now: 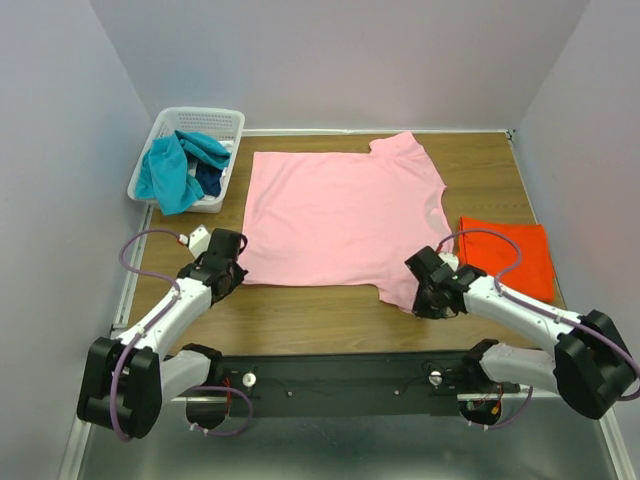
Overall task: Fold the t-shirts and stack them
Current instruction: Flatten the tshirt out, then fold the tshirt
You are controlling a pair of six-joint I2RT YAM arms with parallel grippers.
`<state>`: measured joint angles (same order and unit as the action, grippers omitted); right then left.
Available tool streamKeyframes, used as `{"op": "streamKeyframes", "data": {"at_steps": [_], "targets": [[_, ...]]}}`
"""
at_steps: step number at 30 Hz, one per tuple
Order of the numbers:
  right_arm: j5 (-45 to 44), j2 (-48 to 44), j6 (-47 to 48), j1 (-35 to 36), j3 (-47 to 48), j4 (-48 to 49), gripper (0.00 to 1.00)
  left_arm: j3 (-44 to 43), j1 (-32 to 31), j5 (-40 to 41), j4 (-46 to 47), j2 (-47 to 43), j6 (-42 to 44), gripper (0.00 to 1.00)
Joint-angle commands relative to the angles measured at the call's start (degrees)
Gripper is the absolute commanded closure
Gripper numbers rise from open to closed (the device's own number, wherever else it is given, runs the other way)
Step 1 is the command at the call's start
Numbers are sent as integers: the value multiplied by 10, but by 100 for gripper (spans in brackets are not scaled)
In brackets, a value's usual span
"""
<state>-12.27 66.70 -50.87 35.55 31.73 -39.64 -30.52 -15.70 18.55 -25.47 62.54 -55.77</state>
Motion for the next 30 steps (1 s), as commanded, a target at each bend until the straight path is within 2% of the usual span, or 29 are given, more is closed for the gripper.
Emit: {"op": "streamKeyframes", "data": {"at_steps": [1, 7, 17, 26, 30], "targets": [[-8, -36, 11, -2, 0, 10, 99, -6, 4, 9, 1, -22, -1, 100], [-57, -67, 37, -2, 62, -4, 99, -37, 4, 2, 4, -30, 7, 100], [-168, 3, 90, -30, 207, -4, 99, -108, 5, 3, 24, 37, 19, 100], [-168, 54, 147, -87, 278, 17, 99, -173, 7, 8, 26, 115, 30, 100], [-141, 79, 168, -106, 298, 42, 99, -201, 15, 17, 23, 147, 29, 100]]}}
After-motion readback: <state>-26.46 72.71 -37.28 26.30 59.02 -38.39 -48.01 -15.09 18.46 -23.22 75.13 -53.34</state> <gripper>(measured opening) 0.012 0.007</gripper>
